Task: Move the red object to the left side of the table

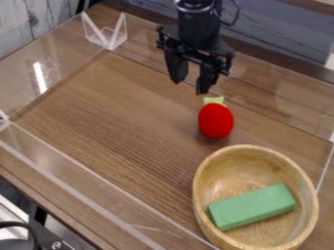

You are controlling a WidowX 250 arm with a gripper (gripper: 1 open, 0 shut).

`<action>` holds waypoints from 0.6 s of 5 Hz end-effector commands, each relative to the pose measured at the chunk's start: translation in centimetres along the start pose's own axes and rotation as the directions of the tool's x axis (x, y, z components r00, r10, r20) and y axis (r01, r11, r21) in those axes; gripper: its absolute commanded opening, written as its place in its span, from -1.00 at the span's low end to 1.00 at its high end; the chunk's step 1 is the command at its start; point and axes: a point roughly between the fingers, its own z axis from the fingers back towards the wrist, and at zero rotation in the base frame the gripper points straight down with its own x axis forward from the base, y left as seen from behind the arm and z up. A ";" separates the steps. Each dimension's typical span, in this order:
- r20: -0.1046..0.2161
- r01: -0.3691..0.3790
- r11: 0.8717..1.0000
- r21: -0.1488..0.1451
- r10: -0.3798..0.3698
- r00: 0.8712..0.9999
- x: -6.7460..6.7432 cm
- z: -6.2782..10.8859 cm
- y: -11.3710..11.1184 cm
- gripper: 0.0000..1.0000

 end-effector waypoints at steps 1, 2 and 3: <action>0.018 0.066 0.998 -0.006 -0.066 0.998 0.3 -0.3 -0.4 1.00; 0.005 0.144 0.989 -0.018 -0.144 0.990 -0.2 -2.3 -0.9 1.00; -0.009 0.220 0.975 -0.030 -0.220 0.975 -0.5 -4.4 -1.4 1.00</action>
